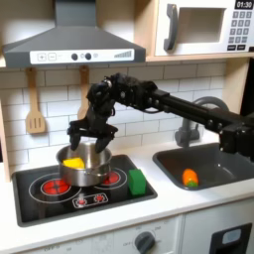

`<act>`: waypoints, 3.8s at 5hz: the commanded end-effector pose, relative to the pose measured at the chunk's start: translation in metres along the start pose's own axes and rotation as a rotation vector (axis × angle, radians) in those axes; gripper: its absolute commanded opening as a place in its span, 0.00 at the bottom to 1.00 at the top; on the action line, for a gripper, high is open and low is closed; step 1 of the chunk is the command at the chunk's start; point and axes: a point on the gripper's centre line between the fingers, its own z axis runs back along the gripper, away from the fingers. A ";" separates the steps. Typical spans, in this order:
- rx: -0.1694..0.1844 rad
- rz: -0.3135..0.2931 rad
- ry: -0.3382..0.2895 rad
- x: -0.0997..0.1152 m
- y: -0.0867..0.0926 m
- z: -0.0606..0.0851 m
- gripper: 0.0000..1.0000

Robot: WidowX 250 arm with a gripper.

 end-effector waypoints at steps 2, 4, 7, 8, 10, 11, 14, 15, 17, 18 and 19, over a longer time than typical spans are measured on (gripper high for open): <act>-0.036 0.026 0.056 -0.007 -0.006 -0.024 0.00; -0.052 0.033 0.088 -0.018 -0.008 -0.030 0.00; -0.073 0.076 0.155 -0.033 -0.006 -0.031 0.00; -0.072 0.073 0.148 -0.031 -0.007 -0.028 0.00; -0.036 0.069 0.076 -0.024 0.000 -0.001 0.00; -0.046 0.059 0.047 -0.018 -0.002 0.012 0.00; -0.190 0.020 0.057 -0.015 -0.047 0.040 0.00; -0.238 -0.004 0.063 -0.019 -0.067 0.044 0.00; -0.269 -0.041 0.093 -0.030 -0.092 0.050 0.00; -0.273 -0.047 0.101 -0.038 -0.096 0.055 0.00; -0.252 -0.038 0.126 -0.044 -0.095 0.054 0.00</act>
